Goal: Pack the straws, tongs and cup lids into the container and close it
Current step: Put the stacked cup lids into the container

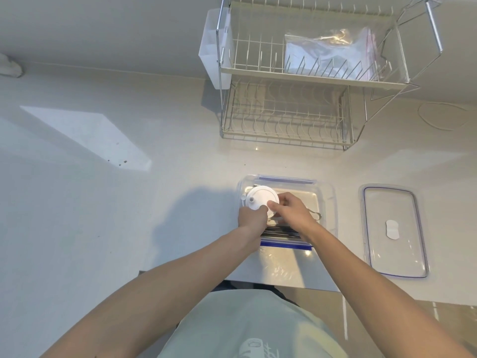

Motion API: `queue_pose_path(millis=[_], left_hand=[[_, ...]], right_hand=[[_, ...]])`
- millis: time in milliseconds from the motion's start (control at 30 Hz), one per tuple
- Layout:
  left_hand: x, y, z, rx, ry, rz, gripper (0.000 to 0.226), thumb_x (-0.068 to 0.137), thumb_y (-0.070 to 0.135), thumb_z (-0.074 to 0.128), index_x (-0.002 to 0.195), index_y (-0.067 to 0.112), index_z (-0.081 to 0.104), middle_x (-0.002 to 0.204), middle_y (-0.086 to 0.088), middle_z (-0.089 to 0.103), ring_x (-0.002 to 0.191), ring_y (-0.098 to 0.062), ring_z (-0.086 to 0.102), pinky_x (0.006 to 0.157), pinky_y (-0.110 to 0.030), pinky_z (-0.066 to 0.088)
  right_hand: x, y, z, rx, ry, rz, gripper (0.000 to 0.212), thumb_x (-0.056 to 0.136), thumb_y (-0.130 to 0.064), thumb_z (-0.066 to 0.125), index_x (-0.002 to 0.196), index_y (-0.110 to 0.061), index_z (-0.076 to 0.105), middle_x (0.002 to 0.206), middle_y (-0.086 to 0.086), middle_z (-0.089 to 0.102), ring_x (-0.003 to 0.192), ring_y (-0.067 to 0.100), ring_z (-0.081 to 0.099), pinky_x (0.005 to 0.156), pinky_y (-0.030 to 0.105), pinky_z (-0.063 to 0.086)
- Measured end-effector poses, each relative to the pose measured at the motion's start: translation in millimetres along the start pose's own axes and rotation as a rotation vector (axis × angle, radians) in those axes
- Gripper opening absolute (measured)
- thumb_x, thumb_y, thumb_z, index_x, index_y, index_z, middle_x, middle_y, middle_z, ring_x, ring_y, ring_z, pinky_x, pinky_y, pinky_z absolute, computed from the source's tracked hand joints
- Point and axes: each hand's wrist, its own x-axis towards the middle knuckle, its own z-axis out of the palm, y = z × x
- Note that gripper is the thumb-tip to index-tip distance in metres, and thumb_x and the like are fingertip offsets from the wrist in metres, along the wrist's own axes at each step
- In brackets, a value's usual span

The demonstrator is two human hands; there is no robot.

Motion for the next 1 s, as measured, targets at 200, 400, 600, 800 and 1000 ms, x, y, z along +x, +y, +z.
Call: queue_pose_path(millis=[200,400,600,800,1000], left_hand=[[1,1,-4,0.022,-0.049,-0.023,0.047,0.095,0.022,0.063,0.139,0.011,0.049,0.12,-0.009,0.064,0.103,-0.027,0.066,0.093,-0.036,0.057],[-2,2,-9,0.058,-0.088,-0.009,0.051,0.094,0.027,0.065,0.14,0.011,0.048,0.125,-0.01,0.064,0.104,-0.025,0.066,0.094,-0.036,0.056],[-1,1,-12,0.121,-0.115,-0.003,0.048,0.093,0.03,0.064,0.136,0.013,0.048,0.114,-0.005,0.063,0.096,-0.022,0.064,0.092,-0.035,0.054],[-3,5,-15,0.12,-0.141,-0.015,0.043,0.094,0.029,0.065,0.131,0.01,0.052,0.111,-0.007,0.063,0.089,-0.02,0.06,0.089,-0.031,0.056],[-8,9,-18,0.168,-0.173,0.009,0.046,0.091,0.026,0.065,0.133,0.008,0.055,0.128,-0.012,0.065,0.091,-0.02,0.056,0.076,-0.026,0.05]], right_hand=[[0,5,2,-0.063,-0.01,-0.027,0.025,0.096,-0.029,0.07,0.117,-0.02,0.059,0.107,-0.005,0.071,0.084,0.014,0.071,0.061,0.018,0.055],[3,6,2,-0.102,-0.011,-0.02,0.026,0.095,-0.032,0.069,0.117,-0.022,0.059,0.109,-0.005,0.071,0.088,0.016,0.073,0.065,0.025,0.058],[4,4,2,-0.133,0.0,0.022,0.03,0.092,-0.031,0.069,0.119,-0.021,0.059,0.111,-0.005,0.067,0.09,0.017,0.071,0.06,0.022,0.054],[7,8,3,-0.174,0.006,0.037,0.024,0.091,-0.033,0.068,0.111,-0.023,0.061,0.104,-0.004,0.07,0.084,0.018,0.073,0.066,0.031,0.06],[11,16,8,-0.334,0.063,-0.042,0.028,0.092,-0.038,0.066,0.11,-0.016,0.067,0.102,0.0,0.073,0.091,0.021,0.071,0.089,0.044,0.058]])
